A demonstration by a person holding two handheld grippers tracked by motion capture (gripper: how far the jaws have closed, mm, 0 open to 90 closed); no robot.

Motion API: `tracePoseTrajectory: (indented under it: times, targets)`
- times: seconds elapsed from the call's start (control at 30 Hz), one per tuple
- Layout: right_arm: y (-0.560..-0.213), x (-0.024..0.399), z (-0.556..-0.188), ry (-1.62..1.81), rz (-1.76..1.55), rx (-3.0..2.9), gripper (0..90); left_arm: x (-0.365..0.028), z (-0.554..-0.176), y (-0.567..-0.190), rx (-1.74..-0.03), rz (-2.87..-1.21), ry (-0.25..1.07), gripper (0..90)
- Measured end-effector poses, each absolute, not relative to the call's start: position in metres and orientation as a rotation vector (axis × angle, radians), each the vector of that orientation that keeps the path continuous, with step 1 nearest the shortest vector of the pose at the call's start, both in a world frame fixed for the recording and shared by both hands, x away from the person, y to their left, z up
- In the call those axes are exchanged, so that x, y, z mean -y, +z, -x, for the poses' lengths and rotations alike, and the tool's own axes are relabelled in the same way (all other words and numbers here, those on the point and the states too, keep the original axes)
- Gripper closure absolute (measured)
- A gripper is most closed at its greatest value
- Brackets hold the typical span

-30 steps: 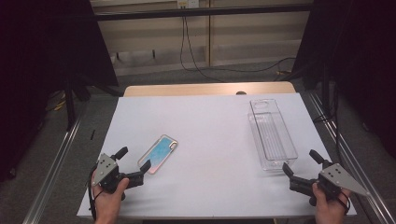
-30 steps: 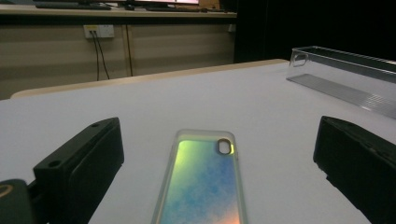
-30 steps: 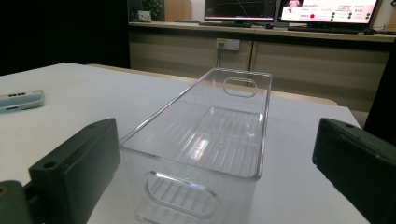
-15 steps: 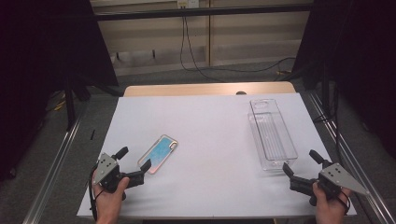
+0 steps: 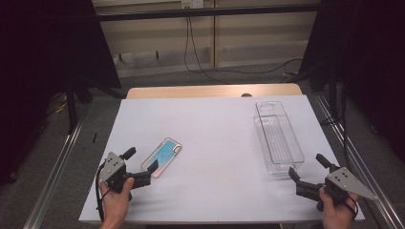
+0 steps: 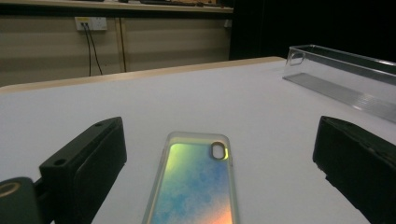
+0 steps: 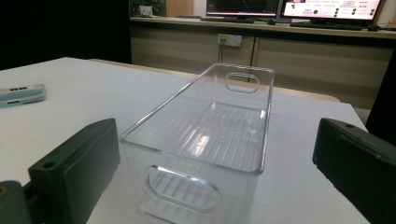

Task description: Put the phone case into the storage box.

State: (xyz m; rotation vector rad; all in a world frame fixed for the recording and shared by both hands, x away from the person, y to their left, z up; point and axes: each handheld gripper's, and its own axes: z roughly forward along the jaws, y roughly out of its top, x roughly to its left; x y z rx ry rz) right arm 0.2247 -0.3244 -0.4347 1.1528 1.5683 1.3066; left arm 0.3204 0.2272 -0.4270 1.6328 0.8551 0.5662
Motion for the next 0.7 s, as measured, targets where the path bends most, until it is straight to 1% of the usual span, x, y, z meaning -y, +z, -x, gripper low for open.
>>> tracePoseTrajectory:
  times: [0.07,0.27,0.53,0.63,0.7]
  targets:
    - [-0.435,0.325,-0.225,1.308,-1.153,-1.57,0.3,-0.225,-0.322,-0.427,-0.856,-1.639,0.569,4.8]
    - [-0.435,0.324,-0.224,1.309,-1.153,-1.57,0.3,-0.22,-0.328,-0.425,-0.874,-1.66,0.518,4.6]
    - [-0.435,0.324,-0.224,1.309,-1.154,-1.573,0.3,-0.218,-0.337,-0.416,-0.825,-1.674,0.586,2.7]
    - [-0.435,0.324,-0.224,1.31,-1.154,-1.575,0.3,-0.219,-0.344,-0.416,-0.831,-1.666,0.607,2.2]
    - [-0.435,0.324,-0.224,1.313,-1.153,-1.572,0.3,-0.218,-0.35,-0.416,-0.842,-1.644,0.595,1.7]
